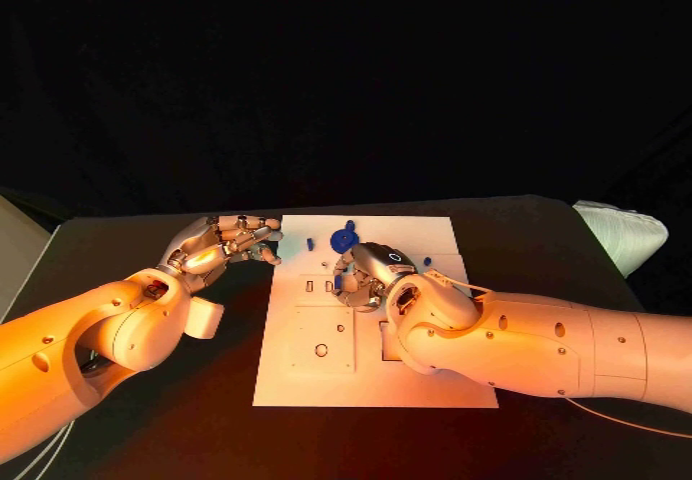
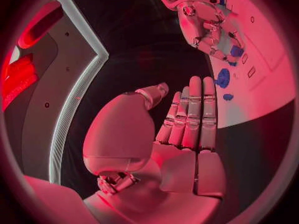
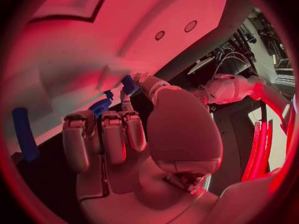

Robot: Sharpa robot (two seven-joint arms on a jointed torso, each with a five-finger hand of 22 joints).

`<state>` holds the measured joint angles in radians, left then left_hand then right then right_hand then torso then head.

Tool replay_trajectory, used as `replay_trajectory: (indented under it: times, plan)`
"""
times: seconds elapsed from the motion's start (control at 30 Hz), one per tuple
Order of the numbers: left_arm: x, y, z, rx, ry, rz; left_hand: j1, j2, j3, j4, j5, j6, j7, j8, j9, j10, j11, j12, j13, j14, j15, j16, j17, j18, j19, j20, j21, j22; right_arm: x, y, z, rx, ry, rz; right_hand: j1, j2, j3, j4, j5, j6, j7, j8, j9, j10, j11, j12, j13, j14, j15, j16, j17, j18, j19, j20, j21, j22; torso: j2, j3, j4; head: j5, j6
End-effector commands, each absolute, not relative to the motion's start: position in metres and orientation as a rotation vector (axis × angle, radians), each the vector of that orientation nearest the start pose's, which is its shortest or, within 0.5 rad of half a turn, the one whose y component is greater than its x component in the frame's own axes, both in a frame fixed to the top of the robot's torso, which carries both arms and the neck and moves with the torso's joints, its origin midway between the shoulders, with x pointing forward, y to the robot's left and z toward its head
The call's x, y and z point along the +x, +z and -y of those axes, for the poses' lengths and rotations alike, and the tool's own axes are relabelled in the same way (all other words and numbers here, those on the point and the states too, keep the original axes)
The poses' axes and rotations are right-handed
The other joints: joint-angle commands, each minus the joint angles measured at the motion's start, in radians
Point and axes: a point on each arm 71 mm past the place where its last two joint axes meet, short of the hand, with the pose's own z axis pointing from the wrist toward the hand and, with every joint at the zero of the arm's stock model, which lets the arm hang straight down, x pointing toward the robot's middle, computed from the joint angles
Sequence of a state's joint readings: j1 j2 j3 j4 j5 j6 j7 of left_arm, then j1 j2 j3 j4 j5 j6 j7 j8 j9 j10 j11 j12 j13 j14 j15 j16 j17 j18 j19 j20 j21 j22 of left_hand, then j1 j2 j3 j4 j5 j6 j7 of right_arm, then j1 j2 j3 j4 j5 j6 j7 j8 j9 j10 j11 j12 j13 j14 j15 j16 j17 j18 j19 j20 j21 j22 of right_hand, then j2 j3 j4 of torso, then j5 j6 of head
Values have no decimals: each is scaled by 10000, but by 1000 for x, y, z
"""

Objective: Assemble the parts on the task board

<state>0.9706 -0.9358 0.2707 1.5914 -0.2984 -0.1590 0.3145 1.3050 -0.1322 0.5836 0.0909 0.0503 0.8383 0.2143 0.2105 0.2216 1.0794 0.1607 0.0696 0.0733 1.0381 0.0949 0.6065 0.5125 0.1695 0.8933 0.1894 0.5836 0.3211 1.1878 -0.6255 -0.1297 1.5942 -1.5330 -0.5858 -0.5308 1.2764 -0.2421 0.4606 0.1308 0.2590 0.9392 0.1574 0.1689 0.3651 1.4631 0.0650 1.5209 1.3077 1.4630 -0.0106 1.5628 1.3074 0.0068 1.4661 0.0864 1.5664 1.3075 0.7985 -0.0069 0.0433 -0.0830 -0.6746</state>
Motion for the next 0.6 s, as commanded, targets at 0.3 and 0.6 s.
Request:
replay_trajectory:
  times: [0.3,0.6]
  plan:
    - [472,-166,-231,-8883,-16362,-14687,45,5,29,-62,28,-37,154,-39,14,-72,22,-4,14,-84,-13,45,-2,88,-67,15,78,18,450,-196,100,666,6505,-15150,-120,-215,-468,113,-203,-182,17,-130,-50,595,103,-58,2205,1044,104,22,2491,-68,1047,138,44,2633,-12,7,11,24,-5]
    - [474,-169,-231,-8663,-15857,-15022,-61,-67,-87,-41,28,-178,62,-132,23,541,-141,559,286,182,-147,478,191,126,-21,-28,372,185,445,-186,109,1047,7286,-14192,1131,321,-3623,1530,46,-688,213,-623,-256,334,299,-310,1988,1042,276,18,2490,-68,1047,305,44,2633,-18,17,-15,73,32]
